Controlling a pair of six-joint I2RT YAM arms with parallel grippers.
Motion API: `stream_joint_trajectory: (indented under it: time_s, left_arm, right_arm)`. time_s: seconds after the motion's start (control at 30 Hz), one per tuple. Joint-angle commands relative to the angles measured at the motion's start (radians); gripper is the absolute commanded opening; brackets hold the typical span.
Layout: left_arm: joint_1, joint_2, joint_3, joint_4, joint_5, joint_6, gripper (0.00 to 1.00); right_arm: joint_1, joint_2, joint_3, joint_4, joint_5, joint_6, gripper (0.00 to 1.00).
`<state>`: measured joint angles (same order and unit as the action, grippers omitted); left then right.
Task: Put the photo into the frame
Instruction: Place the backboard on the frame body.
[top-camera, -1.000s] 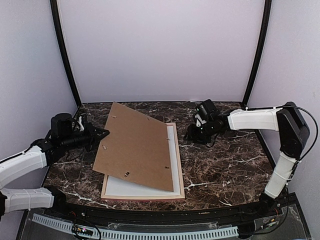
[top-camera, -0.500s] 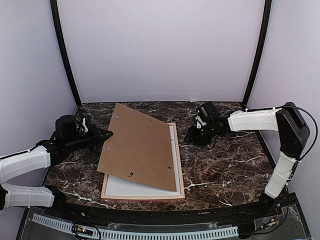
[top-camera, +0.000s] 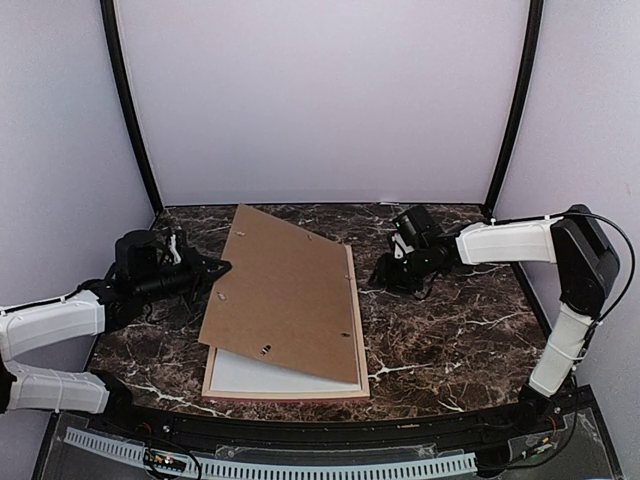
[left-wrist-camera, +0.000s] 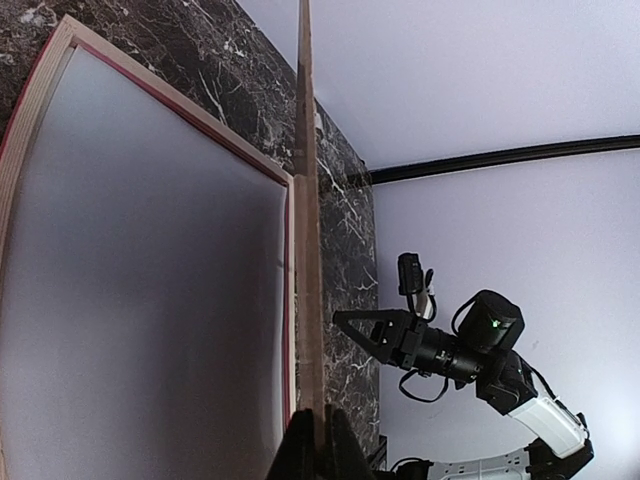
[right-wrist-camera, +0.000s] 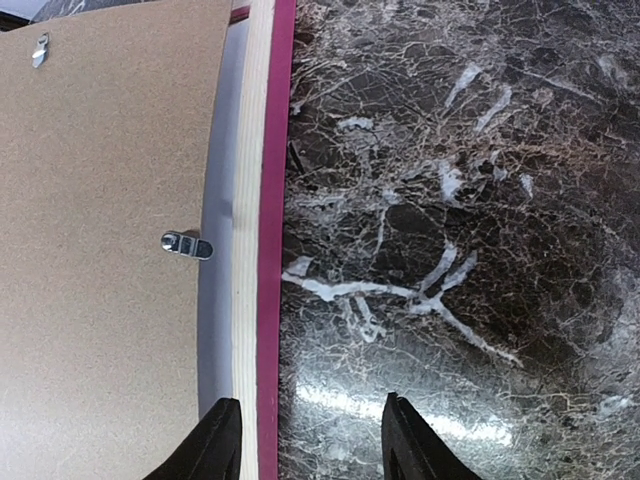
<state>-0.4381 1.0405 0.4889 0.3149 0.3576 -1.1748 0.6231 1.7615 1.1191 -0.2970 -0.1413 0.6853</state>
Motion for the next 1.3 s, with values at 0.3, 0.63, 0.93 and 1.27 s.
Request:
stream_joint_trajectory:
  time_s: [0.3,0.63,0.93,1.27]
  left_arm:
    - [-0.008,0.001,-0.011,0.118,0.001,-0.015,0.0]
    - [-0.01,0.007,-0.038,0.133,-0.003,-0.017,0.0]
    - [-0.015,0.029,-0.055,0.187,-0.002,-0.007,0.0]
    - [-0.027,0.058,-0.068,0.186,-0.007,0.03,0.0]
  right_arm:
    - [-0.008,-0.008,-0.017,0.032,-0.013,-0.009,0.48]
    - [-0.008,0.001,-0.018,0.038,-0.018,-0.009,0.48]
    - [-0.008,0.013,-0.024,0.046,-0.025,-0.007,0.48]
    - [-0.008,0.021,-0.018,0.049,-0.035,-0.012,0.48]
